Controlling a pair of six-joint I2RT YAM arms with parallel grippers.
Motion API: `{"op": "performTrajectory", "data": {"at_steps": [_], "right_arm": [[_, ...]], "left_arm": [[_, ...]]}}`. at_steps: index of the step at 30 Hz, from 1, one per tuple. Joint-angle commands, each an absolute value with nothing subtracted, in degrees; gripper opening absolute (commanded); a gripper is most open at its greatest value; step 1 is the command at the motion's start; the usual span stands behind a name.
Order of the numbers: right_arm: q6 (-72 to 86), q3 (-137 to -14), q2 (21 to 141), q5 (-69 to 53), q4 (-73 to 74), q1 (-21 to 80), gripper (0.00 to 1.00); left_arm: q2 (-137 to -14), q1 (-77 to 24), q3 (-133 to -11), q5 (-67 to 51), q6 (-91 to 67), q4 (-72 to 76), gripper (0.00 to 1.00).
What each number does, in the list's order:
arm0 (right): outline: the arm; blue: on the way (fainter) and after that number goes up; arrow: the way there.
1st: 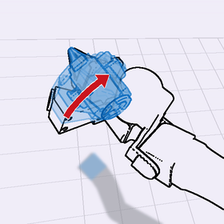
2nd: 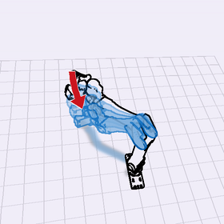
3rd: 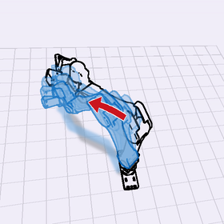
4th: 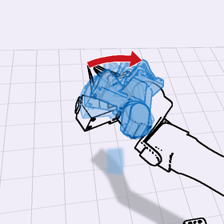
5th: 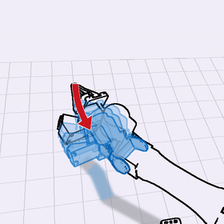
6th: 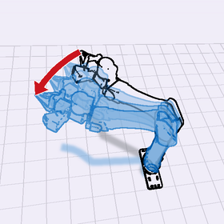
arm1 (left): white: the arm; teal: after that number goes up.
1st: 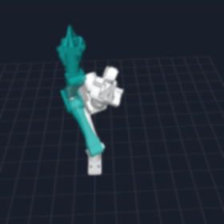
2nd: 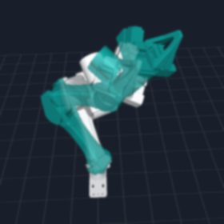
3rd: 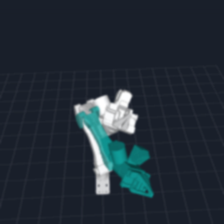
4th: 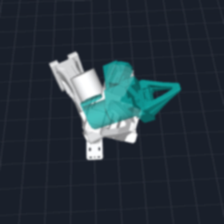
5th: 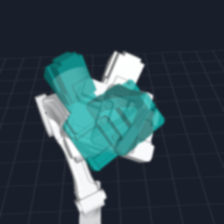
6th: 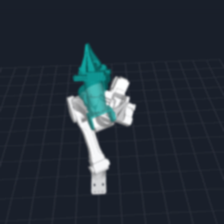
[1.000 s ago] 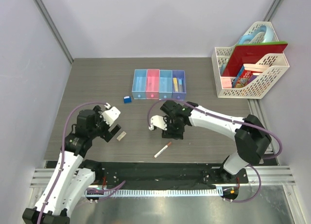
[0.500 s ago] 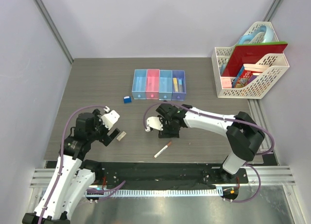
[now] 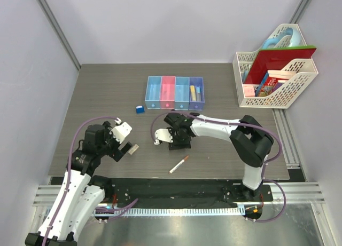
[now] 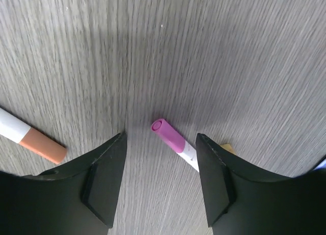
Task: Sort the stationery into containers
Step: Pick up the pen from the center of the board.
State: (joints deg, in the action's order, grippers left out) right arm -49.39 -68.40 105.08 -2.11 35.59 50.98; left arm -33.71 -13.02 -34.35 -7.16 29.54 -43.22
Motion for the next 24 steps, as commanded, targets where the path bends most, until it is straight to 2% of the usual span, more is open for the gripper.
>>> {"op": "performTrajectory", "data": {"at_steps": [1,4,17,20,23,24], "right_arm": [[-51.06,-70.31,107.66,-2.9,34.28,50.19,0.61],[-51.15,-71.1,108.8,-3.86,34.28,48.52,0.58],[-53.08,-69.35,109.95,-5.01,34.89,44.56,0.57],[-53.26,-69.26,110.39,-5.1,35.42,44.04,0.54],[-53.61,-68.82,110.83,-5.01,35.68,43.33,0.47],[-53.79,-68.64,111.09,-5.18,35.86,43.16,0.41]], "left_arm": [[-33.49,-13.1,-34.54,-6.68,29.36,-43.33,1.0],[-33.57,-13.1,-34.98,-6.59,29.27,-43.5,1.0],[-34.54,-13.1,-36.65,-7.03,29.18,-44.12,1.0],[-34.72,-13.1,-37.0,-7.12,29.0,-44.12,1.0],[-34.8,-13.1,-37.35,-7.12,29.0,-44.47,1.0],[-34.8,-13.1,-37.44,-7.12,29.0,-44.65,1.0]]}}
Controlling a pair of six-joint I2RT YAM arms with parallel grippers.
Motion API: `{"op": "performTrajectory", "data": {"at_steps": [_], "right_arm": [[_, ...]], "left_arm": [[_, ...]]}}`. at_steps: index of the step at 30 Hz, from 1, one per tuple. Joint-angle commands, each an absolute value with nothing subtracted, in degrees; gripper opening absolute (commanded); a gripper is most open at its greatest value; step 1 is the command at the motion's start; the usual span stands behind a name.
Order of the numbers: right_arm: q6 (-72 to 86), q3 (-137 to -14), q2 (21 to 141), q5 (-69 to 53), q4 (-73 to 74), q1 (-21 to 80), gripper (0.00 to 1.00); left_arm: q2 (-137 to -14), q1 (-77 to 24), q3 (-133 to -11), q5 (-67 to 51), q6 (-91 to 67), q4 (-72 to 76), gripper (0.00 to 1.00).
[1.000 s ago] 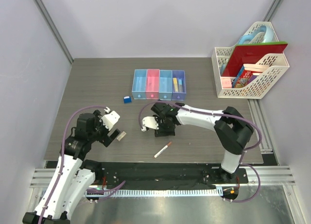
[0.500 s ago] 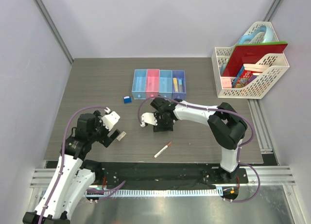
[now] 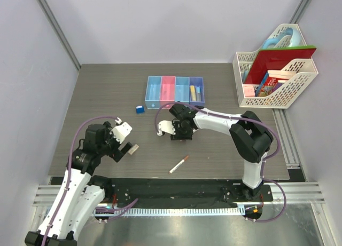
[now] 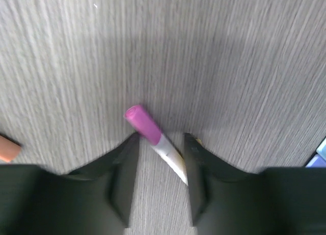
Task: Sort the stationery into containers
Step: Pick up the pen from the center of the board.
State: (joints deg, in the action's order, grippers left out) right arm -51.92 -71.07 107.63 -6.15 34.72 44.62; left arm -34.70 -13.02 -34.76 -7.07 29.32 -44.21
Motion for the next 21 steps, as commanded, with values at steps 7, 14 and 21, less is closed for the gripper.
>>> {"op": "performTrajectory", "data": {"at_steps": [7,14,21], "right_arm": [[-52.04,-68.29,111.45,-6.24,36.03,42.71,0.05],[-46.41,-71.89,106.63,-7.91,37.52,42.71,0.01],[-40.87,-78.57,100.29,-7.82,41.13,42.71,0.01]], "left_arm": [[-35.16,-13.1,-38.49,-8.0,29.0,-44.82,1.0],[-36.82,-13.1,-38.76,-13.61,29.35,-46.05,1.0],[-41.47,-16.34,-39.29,-15.56,28.92,-43.77,1.0]]}}
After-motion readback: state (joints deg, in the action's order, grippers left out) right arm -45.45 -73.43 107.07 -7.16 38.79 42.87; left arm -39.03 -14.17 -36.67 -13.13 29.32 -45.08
